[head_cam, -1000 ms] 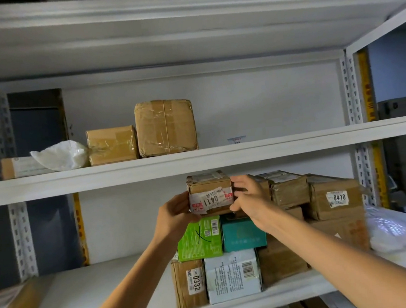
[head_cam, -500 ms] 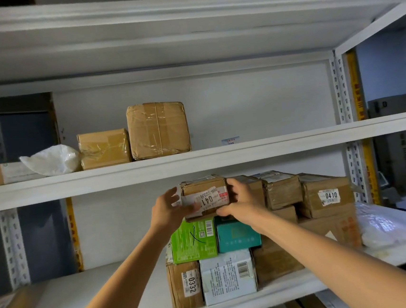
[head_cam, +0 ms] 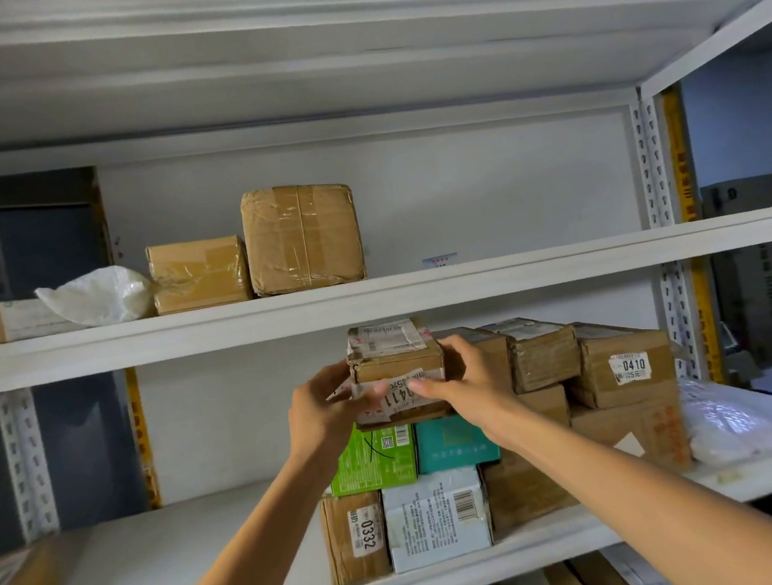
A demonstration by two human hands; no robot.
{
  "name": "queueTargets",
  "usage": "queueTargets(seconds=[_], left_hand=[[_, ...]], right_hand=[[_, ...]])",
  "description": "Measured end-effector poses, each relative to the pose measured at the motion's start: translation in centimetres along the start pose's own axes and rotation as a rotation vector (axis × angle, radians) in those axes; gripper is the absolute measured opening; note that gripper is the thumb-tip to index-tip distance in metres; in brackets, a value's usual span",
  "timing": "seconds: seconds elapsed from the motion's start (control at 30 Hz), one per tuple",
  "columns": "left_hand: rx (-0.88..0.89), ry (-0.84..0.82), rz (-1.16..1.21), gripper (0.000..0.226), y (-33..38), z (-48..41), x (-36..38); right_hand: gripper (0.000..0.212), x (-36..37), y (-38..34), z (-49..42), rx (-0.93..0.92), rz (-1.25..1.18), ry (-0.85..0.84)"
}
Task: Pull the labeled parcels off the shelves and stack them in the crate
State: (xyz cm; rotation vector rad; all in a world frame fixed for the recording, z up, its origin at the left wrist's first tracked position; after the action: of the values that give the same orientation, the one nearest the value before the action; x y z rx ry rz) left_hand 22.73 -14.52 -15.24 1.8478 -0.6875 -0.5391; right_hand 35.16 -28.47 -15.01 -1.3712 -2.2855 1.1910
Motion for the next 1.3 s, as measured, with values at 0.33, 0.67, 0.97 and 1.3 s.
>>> queueTargets(seconds=[0.33,0.67,0.97,1.3], left_hand=[[0.052,0.0,0.146,0.032,0.3,1.5,0.8],[0.03,-0.019,0.194,0.08,-2.7,6.2,0.4],[0.005,-0.034,0.171,0.085,-4.4,8.2,0.2],[0.071,-0.103,0.141,0.087,-4.0,8.5,2.2]], right_hand=[[0.041,-0.6,0.1,1.0,-0.054,-0.227,0.093],[0.079,-0.3,-0.8,5.3,-0.098,-0.185,0.003],[0.08,-0.3,-0.6,8.5,-0.125,-0.177,0.008],[0.082,-2.6,-1.1,9.7,-0.149,-0.093,0.065]])
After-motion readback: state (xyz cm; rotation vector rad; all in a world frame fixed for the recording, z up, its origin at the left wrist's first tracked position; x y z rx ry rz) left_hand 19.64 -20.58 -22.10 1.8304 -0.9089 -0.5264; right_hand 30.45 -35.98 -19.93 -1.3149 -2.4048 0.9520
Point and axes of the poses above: each hand's wrist, its own z-axis away from the middle knuckle, its own x-axis out of the palm, y = z × x, the point moved 6 cm from there along -z, towards the middle knuckle, and after that the axes turned 12 degrees about -x, right-handed, at the moved point
